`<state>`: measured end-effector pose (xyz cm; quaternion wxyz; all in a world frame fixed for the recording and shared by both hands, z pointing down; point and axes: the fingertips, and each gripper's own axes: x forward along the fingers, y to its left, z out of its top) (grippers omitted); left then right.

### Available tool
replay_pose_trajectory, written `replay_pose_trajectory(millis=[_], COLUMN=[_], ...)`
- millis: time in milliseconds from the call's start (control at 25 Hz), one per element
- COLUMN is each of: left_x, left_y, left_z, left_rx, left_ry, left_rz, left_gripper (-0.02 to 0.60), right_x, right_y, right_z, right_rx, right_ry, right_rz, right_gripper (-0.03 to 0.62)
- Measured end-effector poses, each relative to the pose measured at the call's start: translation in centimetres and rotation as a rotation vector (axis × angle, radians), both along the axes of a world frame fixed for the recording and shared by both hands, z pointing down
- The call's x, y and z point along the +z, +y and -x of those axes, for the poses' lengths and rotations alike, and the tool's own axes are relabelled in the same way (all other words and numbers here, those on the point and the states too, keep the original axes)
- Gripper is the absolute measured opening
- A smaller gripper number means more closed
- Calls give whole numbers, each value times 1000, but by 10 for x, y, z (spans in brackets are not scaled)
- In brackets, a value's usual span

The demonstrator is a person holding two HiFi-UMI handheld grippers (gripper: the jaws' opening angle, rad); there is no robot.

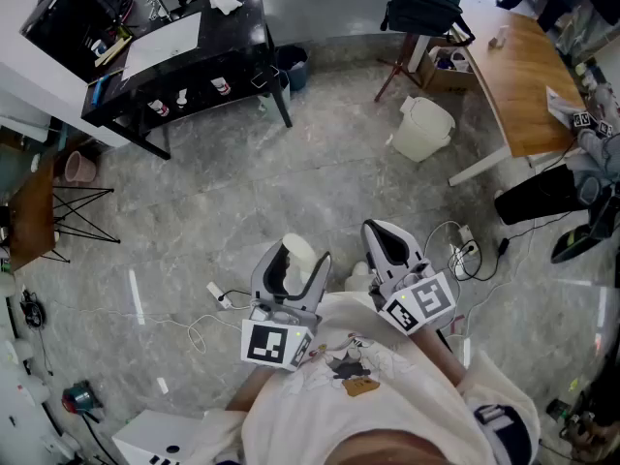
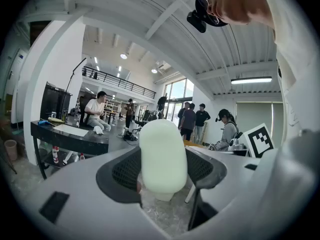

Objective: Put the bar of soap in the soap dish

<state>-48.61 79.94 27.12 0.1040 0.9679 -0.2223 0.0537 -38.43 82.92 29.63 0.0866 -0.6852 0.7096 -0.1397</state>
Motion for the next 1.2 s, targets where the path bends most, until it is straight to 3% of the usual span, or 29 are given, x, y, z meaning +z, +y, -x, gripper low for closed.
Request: replay_pose_trajectory(millis=[440, 640, 840, 1040, 1200], left_x=[-7, 2, 20, 20, 25], left_y=[10, 10, 18, -11, -71], left_z=[-45, -70, -100, -154, -182], left_rx=[-18, -42, -62, -22, -25], left_ry=[-27, -53, -59, -39, -14], left_rz=[-23, -24, 40, 48, 45], left_gripper=[278, 277, 277, 276, 277], right_x=[-3, 10, 22, 28, 28], right_y=[25, 26, 37, 9, -45], right_z=[-58, -82, -112, -158, -190], right_rx=[34, -39, -27, 22, 44], right_ry=[-20, -117, -90, -101, -141], right_rz=[6, -38, -13, 0, -53], right_gripper=[6, 9, 9, 9, 8])
